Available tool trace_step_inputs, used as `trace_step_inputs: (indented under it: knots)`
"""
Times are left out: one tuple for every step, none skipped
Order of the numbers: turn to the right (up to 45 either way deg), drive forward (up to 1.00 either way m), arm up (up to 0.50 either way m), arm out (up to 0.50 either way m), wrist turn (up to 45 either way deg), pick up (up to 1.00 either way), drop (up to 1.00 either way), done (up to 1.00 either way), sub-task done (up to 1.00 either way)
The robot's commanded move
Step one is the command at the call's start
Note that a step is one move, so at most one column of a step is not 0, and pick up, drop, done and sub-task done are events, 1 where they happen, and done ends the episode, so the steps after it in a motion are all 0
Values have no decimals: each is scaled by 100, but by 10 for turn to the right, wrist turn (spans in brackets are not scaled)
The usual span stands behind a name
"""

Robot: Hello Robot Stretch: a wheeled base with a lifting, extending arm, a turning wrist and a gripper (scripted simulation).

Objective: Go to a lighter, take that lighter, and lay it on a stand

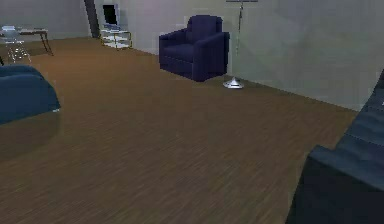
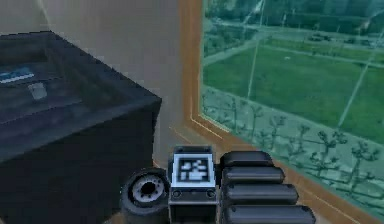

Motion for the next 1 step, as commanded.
trace_step_inputs:
  knots:
    - [-240,0,0,0,0,0,0,0,0]
